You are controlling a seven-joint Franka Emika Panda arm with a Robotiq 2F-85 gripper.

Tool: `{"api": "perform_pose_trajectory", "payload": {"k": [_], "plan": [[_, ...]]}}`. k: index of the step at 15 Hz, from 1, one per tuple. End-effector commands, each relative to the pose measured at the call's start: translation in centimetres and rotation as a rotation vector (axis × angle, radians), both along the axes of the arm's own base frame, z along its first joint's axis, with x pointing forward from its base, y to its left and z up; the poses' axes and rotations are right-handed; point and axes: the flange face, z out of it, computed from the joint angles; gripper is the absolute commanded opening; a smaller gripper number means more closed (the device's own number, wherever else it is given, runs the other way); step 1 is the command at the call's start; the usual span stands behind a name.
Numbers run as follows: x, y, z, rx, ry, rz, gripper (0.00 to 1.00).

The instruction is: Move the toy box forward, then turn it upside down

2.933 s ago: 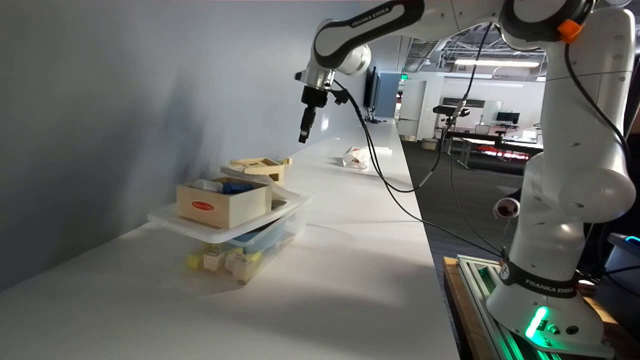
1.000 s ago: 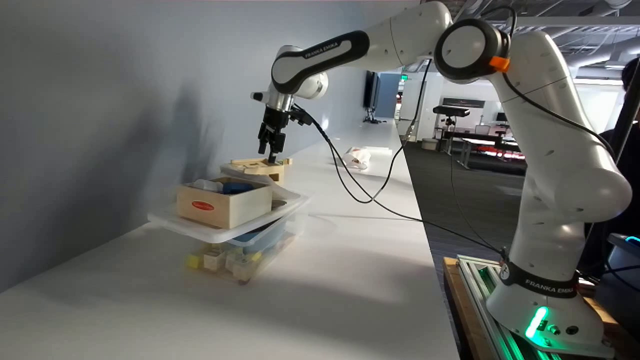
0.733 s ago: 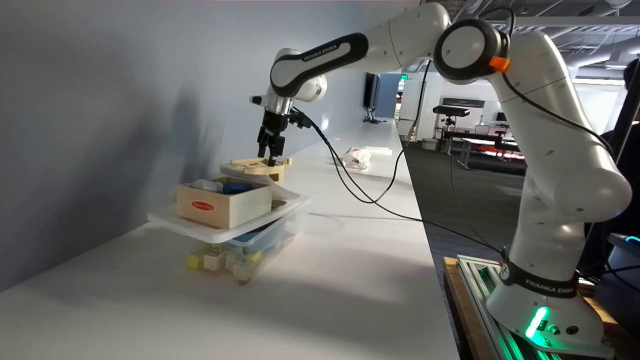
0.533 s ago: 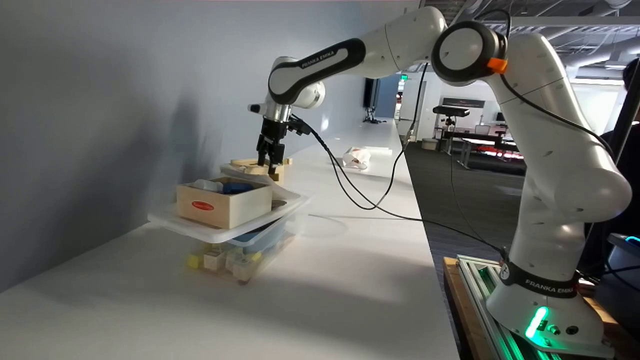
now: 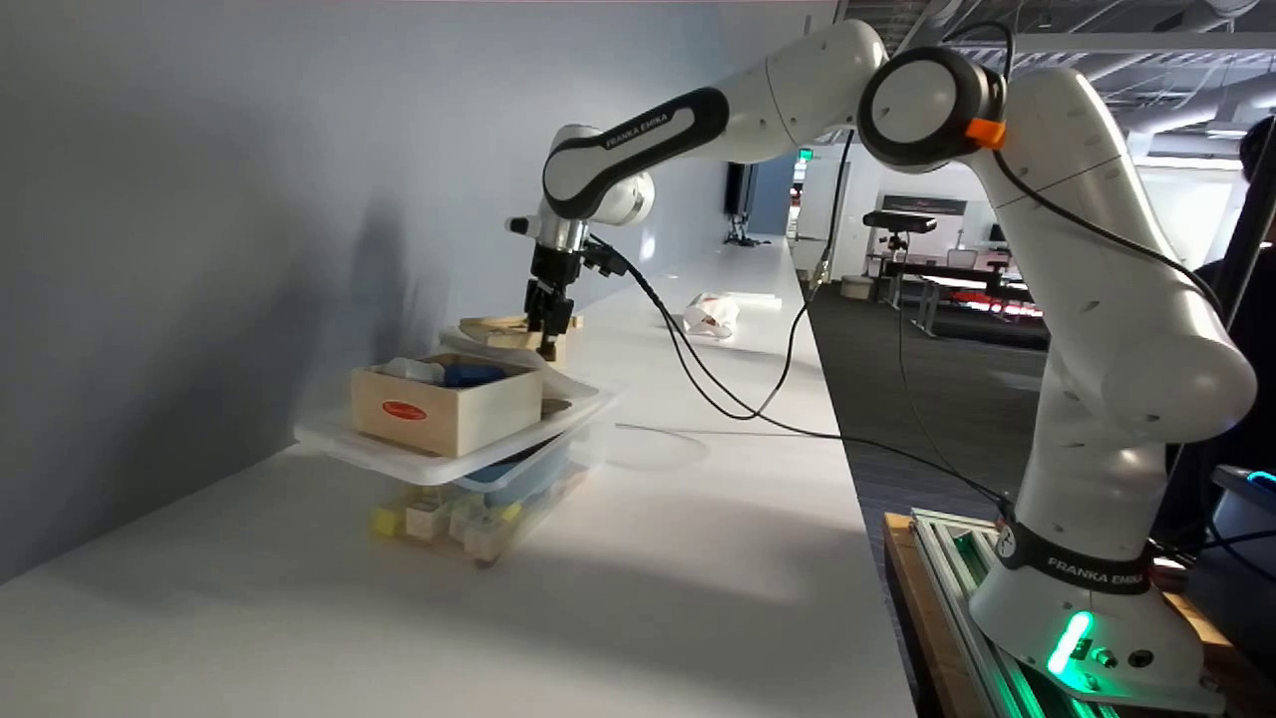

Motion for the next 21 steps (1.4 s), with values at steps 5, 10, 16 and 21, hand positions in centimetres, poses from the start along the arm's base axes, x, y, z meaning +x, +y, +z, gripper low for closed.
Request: {"api": "perform_pose_trajectory", "payload": {"k": [5,10,16,21], "plan": [[-1.0,0.2,0.5,-0.051,0.024,0.008,0.10],[-3.1,-0.7,1.1,-0.082,0.055,0.187,0.07],[-9.8,-5.7,3.0,-0.104,0.013,0.274,0.07],[-17.1,-8.5,4.5,-0.131,-0.091,0.425,0.07]]}}
